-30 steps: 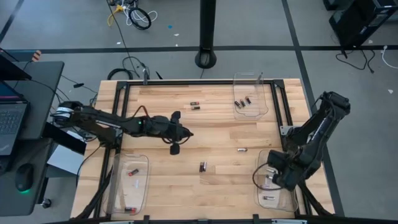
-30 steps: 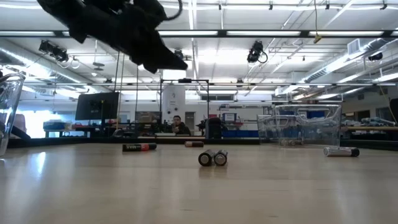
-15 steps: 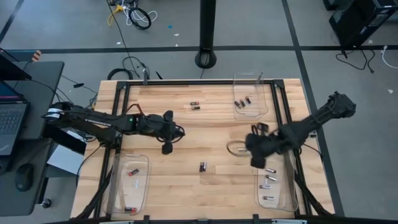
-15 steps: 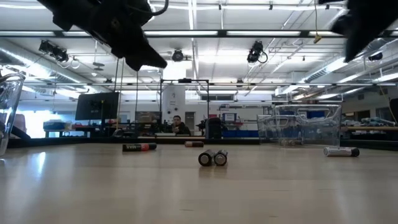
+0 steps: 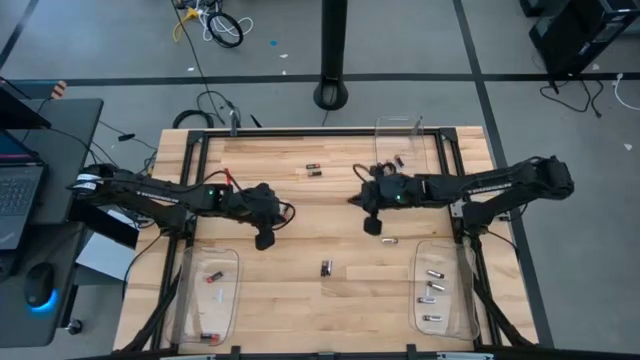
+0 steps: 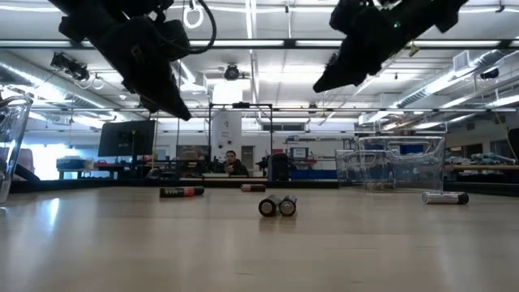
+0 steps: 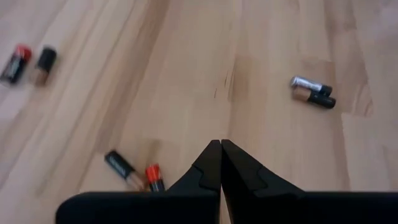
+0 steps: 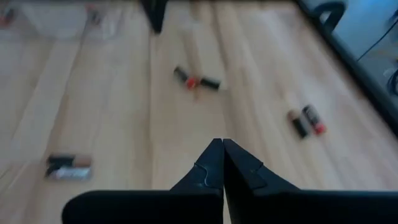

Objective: Sort batteries
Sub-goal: Put the orange battery into the bottom left transparent bin

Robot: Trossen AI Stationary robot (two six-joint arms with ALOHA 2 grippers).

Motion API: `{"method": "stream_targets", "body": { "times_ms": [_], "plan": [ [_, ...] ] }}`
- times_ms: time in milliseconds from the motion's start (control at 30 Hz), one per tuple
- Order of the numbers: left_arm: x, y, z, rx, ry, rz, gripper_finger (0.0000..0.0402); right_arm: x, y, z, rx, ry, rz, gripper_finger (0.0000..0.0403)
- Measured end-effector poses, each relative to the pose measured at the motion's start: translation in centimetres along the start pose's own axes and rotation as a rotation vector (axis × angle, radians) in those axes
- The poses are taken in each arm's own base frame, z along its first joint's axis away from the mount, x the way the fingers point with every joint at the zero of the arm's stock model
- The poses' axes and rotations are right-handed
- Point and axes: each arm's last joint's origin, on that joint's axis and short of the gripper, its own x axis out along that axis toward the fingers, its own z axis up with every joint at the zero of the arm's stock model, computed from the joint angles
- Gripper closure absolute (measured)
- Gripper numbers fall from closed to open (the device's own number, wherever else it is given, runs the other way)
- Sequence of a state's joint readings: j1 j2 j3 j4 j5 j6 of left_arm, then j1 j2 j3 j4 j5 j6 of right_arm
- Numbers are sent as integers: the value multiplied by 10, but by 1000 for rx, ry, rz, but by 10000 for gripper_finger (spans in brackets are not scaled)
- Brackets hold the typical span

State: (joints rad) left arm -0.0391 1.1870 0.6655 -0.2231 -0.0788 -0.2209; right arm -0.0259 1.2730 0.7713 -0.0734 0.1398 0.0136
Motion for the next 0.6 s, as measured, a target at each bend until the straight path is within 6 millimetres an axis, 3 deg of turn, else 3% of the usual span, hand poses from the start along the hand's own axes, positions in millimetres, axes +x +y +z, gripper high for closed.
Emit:
{"method": "stream_targets", "body": {
  "times_ms": [267,600],
  "plan": [
    [-2,1,-7,-175,103,12,388,7,-16,-10,-6,-60,-44,394],
    [-6,0,7,-227,188,56,388,11,-19,-30,6,-65,-56,394]
  ]
}}
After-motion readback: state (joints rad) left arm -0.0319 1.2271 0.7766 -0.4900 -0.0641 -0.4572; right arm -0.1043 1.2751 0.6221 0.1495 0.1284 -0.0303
